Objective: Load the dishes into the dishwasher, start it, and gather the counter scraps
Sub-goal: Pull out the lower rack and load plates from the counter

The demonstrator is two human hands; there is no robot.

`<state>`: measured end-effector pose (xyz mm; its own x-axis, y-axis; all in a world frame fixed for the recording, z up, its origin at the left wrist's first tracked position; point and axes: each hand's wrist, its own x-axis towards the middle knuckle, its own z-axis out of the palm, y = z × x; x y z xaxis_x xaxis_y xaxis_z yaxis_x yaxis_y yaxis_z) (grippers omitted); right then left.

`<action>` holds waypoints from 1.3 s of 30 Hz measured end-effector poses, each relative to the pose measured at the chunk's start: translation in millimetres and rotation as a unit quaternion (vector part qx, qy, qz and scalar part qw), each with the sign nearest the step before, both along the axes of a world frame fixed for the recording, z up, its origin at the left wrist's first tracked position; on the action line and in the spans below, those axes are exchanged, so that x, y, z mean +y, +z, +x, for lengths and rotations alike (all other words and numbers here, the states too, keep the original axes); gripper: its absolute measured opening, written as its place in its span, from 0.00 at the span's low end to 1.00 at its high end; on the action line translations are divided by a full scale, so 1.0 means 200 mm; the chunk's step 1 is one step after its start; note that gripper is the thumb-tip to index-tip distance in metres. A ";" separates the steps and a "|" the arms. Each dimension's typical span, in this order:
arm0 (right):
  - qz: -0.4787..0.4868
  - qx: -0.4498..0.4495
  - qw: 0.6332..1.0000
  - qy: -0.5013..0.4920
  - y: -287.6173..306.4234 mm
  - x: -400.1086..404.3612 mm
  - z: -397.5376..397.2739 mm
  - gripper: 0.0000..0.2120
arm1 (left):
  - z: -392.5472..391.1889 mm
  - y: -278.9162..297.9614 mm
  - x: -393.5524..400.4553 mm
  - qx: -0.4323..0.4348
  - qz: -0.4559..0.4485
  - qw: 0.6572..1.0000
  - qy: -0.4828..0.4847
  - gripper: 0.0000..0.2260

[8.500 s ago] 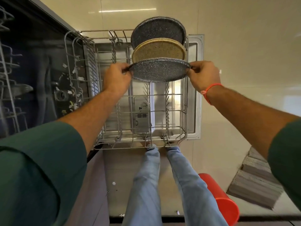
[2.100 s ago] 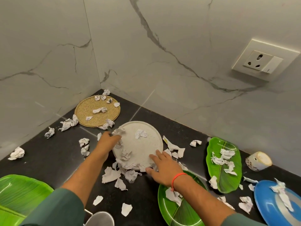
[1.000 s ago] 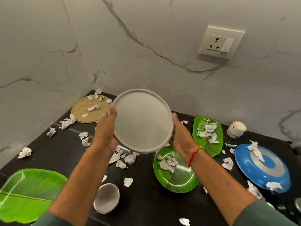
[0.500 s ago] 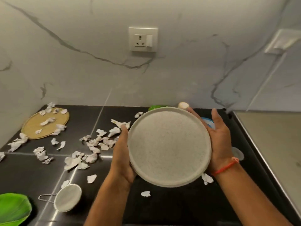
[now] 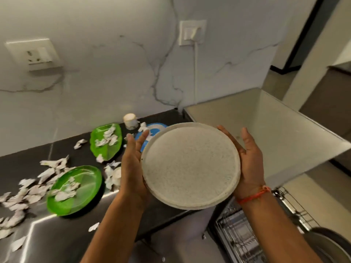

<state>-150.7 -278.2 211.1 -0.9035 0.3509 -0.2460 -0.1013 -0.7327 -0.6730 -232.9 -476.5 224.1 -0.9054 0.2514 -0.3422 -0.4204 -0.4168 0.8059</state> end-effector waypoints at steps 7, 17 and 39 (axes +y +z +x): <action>-0.001 -0.013 0.989 -0.145 0.02 0.30 0.30 0.25 | 0.08 0.00 0.40 0.029 -0.047 0.986 -0.160 0.22; 0.002 -0.013 0.947 -0.320 -0.04 0.49 0.56 0.24 | 0.07 -0.07 0.82 0.014 -0.077 0.948 -0.307 0.20; 0.097 -0.158 0.826 -0.532 -0.01 0.92 1.61 0.24 | 0.92 -0.14 1.78 0.139 -0.066 0.808 -0.569 0.13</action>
